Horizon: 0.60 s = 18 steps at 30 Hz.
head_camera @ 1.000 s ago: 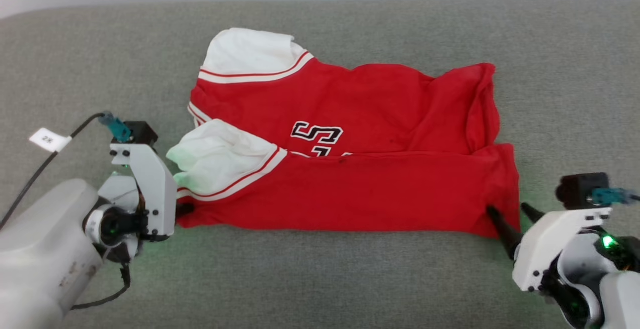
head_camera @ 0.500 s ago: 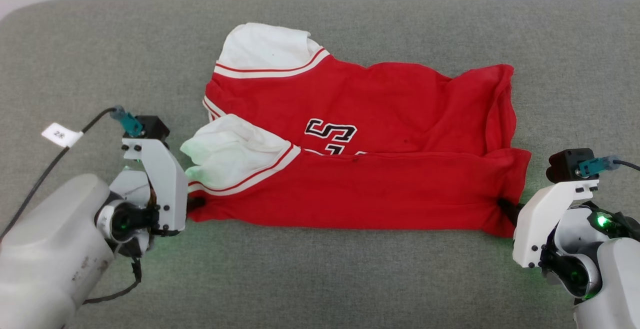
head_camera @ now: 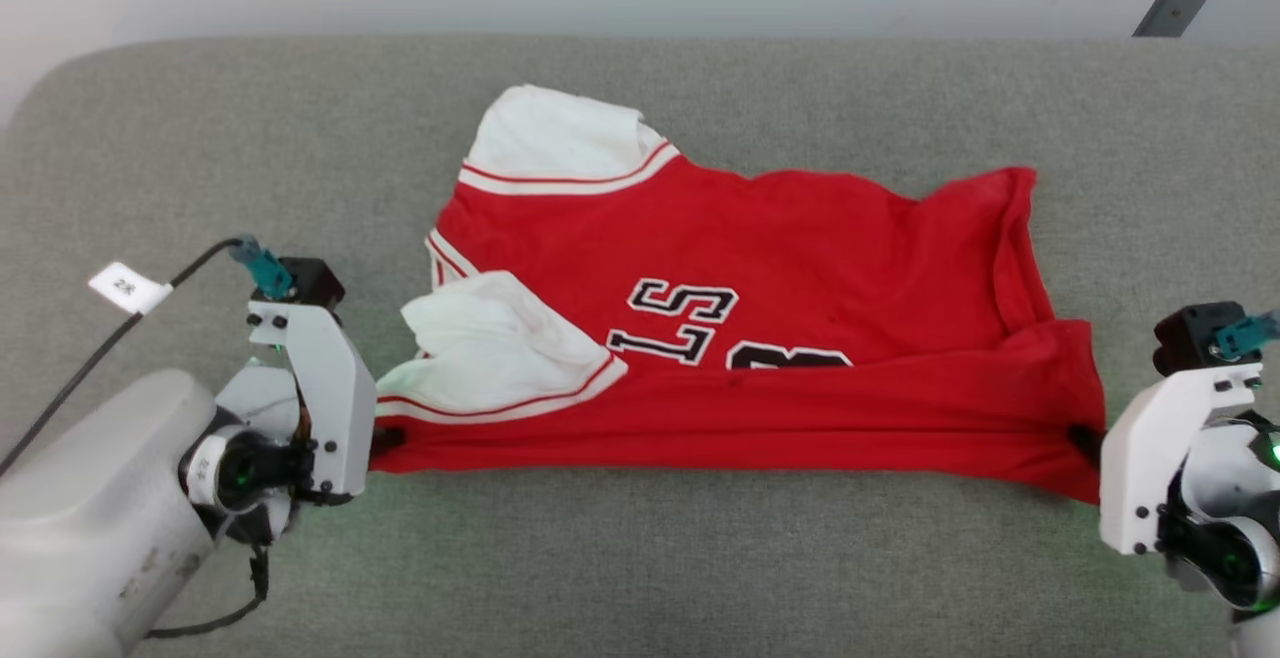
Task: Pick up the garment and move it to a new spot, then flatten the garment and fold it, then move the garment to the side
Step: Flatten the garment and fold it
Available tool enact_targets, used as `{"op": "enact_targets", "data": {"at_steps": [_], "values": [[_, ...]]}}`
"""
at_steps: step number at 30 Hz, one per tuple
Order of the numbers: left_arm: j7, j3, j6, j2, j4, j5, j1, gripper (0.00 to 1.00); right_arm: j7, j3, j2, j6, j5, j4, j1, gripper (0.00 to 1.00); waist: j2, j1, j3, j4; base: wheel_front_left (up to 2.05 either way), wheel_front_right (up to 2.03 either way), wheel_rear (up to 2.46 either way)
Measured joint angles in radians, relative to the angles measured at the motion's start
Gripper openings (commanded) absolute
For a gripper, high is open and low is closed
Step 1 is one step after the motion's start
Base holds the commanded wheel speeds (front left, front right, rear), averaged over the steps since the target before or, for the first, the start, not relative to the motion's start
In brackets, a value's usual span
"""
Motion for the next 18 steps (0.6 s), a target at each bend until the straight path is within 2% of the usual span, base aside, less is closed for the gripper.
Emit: {"op": "enact_targets", "data": {"at_steps": [5,12,18], "values": [[0.015,-0.007,0.048,0.049,-0.126,0.000,0.033,0.00,0.062,-0.007,-0.033,0.000,0.012,-0.065,0.043,0.00,0.0000,0.0000,-0.026,0.005,0.00,0.00,0.00],[0.022,-0.027,0.135,0.128,-0.333,0.001,0.119,0.00,0.143,-0.031,-0.044,0.000,0.038,-0.151,0.142,0.00,0.0000,0.0000,-0.051,0.009,0.00,0.00,0.00],[0.009,-0.056,0.178,0.150,-0.416,0.002,0.197,0.00,0.145,-0.046,-0.022,-0.001,0.033,-0.163,0.205,0.00,0.0000,0.0000,-0.057,0.007,0.00,0.00,0.00]]}}
